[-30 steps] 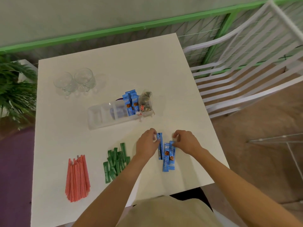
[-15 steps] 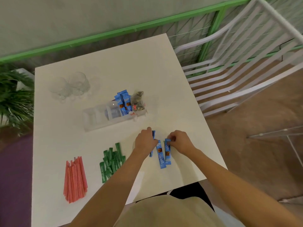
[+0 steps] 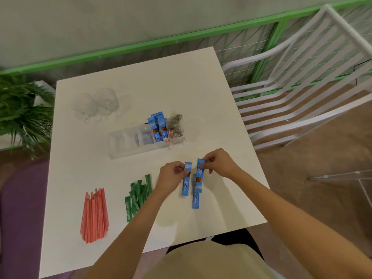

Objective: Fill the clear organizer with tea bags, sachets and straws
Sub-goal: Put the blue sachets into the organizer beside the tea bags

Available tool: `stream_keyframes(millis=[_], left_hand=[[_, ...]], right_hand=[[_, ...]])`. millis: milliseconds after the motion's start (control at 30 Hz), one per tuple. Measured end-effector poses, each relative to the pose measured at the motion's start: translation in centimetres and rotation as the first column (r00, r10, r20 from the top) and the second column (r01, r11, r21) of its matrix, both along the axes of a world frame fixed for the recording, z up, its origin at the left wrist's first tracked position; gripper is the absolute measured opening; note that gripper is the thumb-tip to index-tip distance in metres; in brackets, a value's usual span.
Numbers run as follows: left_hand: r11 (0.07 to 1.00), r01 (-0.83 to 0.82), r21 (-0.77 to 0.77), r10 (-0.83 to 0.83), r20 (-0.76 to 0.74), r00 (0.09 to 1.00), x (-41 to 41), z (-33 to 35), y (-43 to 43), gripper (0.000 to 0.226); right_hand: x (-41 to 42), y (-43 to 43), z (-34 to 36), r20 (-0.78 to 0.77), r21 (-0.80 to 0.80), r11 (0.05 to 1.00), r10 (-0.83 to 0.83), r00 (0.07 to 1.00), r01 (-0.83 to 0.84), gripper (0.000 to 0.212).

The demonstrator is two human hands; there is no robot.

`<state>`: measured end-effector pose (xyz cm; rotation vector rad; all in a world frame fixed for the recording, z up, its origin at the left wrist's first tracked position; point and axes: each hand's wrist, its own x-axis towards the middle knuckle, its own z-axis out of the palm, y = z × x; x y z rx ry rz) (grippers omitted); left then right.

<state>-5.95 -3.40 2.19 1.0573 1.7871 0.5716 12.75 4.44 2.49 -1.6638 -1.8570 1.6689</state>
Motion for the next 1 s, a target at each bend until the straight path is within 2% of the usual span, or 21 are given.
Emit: stream_keyframes(millis=[233, 467, 533, 600, 667, 800, 1000], left_hand=[[0.990, -0.065, 0.123, 0.059, 0.054, 0.997, -2.5, 3.2, 1.0, 0.015], [0.933, -0.237, 0.270, 0.238, 0.027, 0.971, -6.7, 5.5, 4.0, 0.011], [0.919, -0.244, 0.310, 0.251, 0.017, 0.968, -7.7, 6.0, 4.9, 0.015], [0.905, -0.250, 0.343, 0.265, 0.005, 0.964, -8.7, 6.5, 6.0, 0.021], [0.898, -0.256, 0.358, 0.275, -0.002, 0.962, -9.7, 6.7, 7.0, 0.019], [0.898, -0.257, 0.356, 0.279, -0.013, 0.960, -11.2, 6.4, 8.8, 0.019], [0.921, -0.245, 0.303, 0.269, -0.039, 0.962, -11.9, 4.2, 10.0, 0.015]], right_hand=[[-3.2, 2.2, 2.4, -0.066, 0.058, 0.997, 0.063, 0.996, -0.059, 0.001], [-7.7, 6.3, 5.3, -0.063, 0.183, 0.982, 0.062, 0.996, -0.050, 0.008], [-9.0, 7.4, 6.2, -0.074, 0.217, 0.975, 0.058, 0.996, -0.040, 0.004], [-10.4, 8.4, 6.8, -0.089, 0.251, 0.968, 0.053, 0.995, -0.029, 0.009], [-11.6, 9.2, 7.2, -0.084, 0.295, 0.955, 0.046, 0.995, -0.019, 0.005], [-13.5, 10.5, 7.1, -0.081, 0.375, 0.927, 0.033, 0.996, -0.001, 0.008], [-14.9, 10.8, 5.2, 0.009, 0.370, 0.927, 0.072, 0.997, -0.070, 0.010]])
